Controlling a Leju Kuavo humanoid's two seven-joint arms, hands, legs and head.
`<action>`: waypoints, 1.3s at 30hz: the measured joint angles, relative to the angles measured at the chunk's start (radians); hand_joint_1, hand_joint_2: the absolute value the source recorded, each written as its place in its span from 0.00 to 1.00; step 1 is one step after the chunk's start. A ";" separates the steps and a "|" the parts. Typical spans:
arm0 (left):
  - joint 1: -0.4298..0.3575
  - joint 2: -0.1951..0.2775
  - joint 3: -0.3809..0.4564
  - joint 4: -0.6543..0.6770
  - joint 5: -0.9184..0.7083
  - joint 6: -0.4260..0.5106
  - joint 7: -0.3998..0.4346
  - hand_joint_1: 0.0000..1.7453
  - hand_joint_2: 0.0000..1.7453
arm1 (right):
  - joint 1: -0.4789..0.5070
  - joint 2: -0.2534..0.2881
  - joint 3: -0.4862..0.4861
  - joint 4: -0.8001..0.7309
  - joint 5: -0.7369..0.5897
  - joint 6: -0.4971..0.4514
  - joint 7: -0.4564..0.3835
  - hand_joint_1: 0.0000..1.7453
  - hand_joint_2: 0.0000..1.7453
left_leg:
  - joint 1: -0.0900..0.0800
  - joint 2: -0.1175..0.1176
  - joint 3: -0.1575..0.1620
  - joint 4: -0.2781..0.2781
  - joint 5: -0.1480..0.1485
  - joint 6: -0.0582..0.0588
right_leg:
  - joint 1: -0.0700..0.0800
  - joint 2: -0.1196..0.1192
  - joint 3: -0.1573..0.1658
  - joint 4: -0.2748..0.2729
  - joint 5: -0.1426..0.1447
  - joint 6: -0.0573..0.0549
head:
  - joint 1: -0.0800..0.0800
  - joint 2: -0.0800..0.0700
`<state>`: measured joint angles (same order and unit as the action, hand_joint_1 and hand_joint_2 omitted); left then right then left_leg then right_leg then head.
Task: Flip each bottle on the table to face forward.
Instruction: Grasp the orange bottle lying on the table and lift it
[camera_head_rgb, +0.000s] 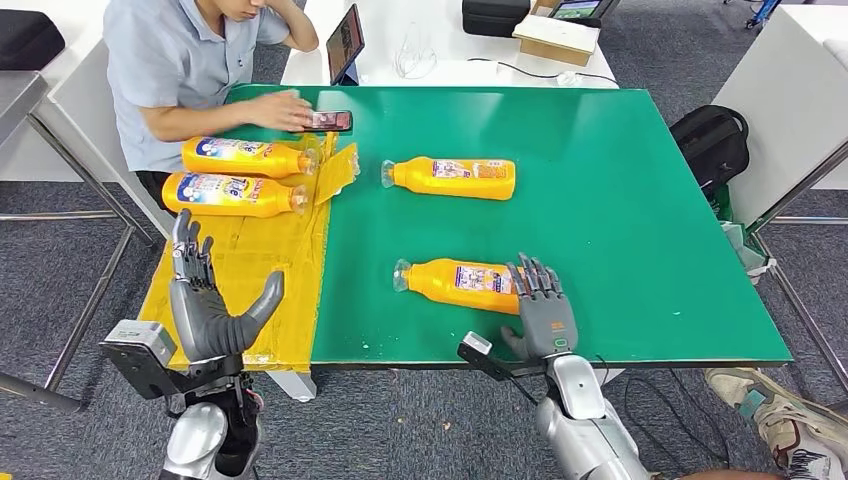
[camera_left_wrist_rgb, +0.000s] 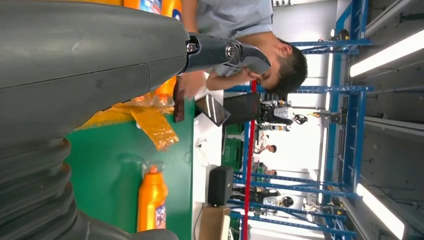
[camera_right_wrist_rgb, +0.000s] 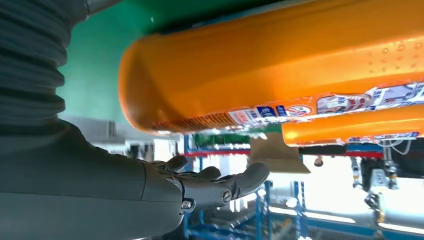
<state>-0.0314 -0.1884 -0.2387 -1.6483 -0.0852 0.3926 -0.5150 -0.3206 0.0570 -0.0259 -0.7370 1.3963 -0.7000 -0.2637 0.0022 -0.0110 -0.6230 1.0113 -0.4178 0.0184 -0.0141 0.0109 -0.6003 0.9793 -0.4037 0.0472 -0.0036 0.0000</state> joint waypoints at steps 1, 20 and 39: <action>-0.003 0.000 -0.002 0.001 0.003 -0.002 0.002 0.00 1.00 | -0.006 0.000 -0.001 0.002 0.010 0.000 0.004 0.00 1.00 | 0.000 0.000 0.000 0.000 0.000 0.000 | 0.000 0.000 0.000 0.000 0.000 0.000 | 0.000 0.000; -0.034 -0.005 -0.016 0.046 0.056 -0.016 0.029 0.00 1.00 | -0.182 0.001 0.047 0.268 -0.050 0.136 0.083 0.00 1.00 | 0.000 0.003 0.007 0.000 -0.001 0.000 | 0.000 0.001 0.004 -0.001 0.000 0.000 | 0.000 0.000; -0.060 -0.010 -0.035 0.113 0.095 -0.060 0.047 0.00 1.00 | -0.286 -0.052 0.181 0.354 0.015 0.372 0.135 1.00 1.00 | -0.001 0.002 0.019 0.000 -0.001 0.002 | 0.000 0.002 0.017 -0.001 0.001 0.001 | 0.000 0.000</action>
<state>-0.0915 -0.1987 -0.2742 -1.5355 0.0095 0.3323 -0.4681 -0.6062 0.0054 0.1554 -0.3832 1.4111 -0.3283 -0.1286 0.0017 -0.0086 -0.6037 1.0114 -0.4192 0.0209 -0.0141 0.0127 -0.5836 0.9780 -0.4030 0.0485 -0.0038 0.0000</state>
